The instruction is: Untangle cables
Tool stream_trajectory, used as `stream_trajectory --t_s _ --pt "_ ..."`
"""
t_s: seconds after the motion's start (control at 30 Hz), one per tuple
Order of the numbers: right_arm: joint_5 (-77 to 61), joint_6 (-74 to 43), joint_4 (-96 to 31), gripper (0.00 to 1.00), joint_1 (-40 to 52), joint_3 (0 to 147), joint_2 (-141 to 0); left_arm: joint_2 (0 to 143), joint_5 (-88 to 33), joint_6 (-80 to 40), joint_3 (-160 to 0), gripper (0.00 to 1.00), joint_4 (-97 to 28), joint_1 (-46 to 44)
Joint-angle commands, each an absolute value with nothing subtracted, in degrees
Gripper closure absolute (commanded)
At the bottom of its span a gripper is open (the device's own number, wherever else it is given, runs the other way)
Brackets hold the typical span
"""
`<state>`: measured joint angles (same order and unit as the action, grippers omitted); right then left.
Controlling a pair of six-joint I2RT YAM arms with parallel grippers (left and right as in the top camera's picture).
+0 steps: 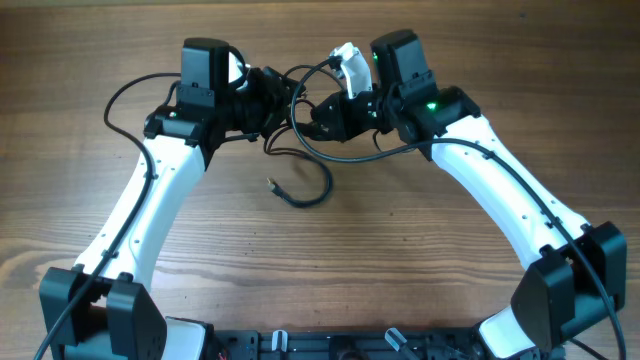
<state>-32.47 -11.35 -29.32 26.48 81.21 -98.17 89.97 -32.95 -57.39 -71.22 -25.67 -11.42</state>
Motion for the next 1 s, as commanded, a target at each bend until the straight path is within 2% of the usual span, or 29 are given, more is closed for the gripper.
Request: stream_trajectory --t_s 0.0,0.43,0.57,0.77,0.9,0.97 --pt "-31.3 -12.6 -28.6 0.96 26.7 82.8 -98.0 89.0 -35.2 -58.0 -70.8 0.44 -25.7 -10.3" --pt "-39.0 -12.4 -24.5 0.96 31.0 82.8 -98.0 89.0 -34.9 -59.0 -70.8 0.46 -25.7 -10.5" --pt "-39.0 -12.4 -23.9 0.96 31.6 82.8 -98.0 89.0 -34.9 -59.2 -70.8 0.58 -25.7 -10.5" --pt "-39.0 -13.7 -23.0 0.96 31.7 82.8 -98.0 89.0 -34.2 -62.2 -70.8 0.64 -25.7 -10.5" --pt "-39.0 -13.7 -22.9 0.95 31.7 82.8 -98.0 89.0 -34.2 -62.2 -70.8 0.80 -25.7 -10.5" --pt "-38.8 -13.7 -23.0 0.96 31.7 82.8 -98.0 89.0 -34.2 -62.2 -70.8 0.92 -25.7 -10.5"
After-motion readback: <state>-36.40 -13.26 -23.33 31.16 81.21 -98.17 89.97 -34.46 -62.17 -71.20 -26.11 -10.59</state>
